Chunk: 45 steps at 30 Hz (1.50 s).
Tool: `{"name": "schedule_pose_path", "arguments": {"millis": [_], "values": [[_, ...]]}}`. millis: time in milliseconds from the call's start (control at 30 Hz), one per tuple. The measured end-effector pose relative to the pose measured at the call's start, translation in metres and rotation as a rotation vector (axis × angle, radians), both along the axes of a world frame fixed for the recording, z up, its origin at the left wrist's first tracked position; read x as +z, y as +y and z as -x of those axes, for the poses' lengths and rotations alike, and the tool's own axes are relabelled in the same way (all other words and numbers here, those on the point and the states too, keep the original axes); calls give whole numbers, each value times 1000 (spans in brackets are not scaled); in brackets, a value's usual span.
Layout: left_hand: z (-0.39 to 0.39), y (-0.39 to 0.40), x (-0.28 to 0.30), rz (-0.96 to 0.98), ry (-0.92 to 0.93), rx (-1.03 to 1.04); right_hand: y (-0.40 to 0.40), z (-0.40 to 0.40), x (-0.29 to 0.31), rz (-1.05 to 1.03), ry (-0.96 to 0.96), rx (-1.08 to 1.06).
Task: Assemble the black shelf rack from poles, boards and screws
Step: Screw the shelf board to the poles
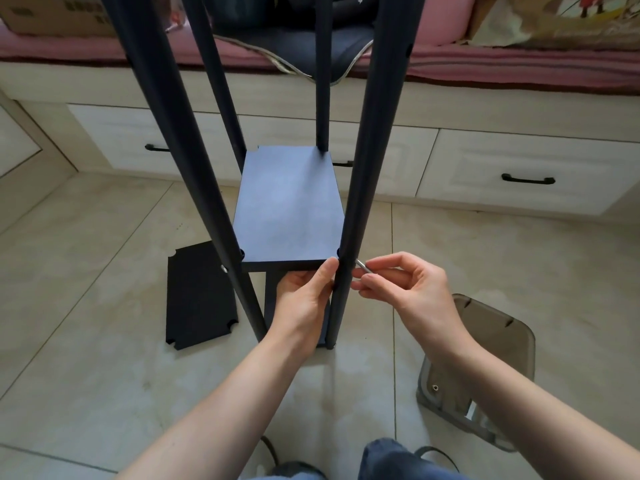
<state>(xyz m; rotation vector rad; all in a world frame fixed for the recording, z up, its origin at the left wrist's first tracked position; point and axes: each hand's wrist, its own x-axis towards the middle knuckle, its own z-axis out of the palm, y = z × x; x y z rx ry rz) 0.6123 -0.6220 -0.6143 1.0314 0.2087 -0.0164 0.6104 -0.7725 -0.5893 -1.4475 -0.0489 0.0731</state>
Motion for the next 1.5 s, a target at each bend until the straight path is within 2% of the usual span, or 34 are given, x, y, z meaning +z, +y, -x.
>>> {"name": "schedule_pose_path", "arguments": {"millis": [333, 500, 633, 1033, 1133, 1367, 1500], "values": [[2, 2, 4, -14, -2, -29, 1, -6, -2, 147, -112, 12], [0, 5, 3, 1, 24, -15, 0, -10, 1, 325, -250, 1], [0, 6, 2, -2, 35, -12, -2, -10, 1, 357, -321, -10], [0, 10, 1, -26, -17, -30, 6, -17, 3, 395, -299, -6], [0, 12, 0, -25, -34, -43, 0, -25, 7, 417, -249, 65], [1, 13, 0, -68, -15, -24, -7, -50, 17, 505, -245, 410], [0, 13, 0, -32, -18, 1, -9, -55, 23, 511, -242, 490]]}}
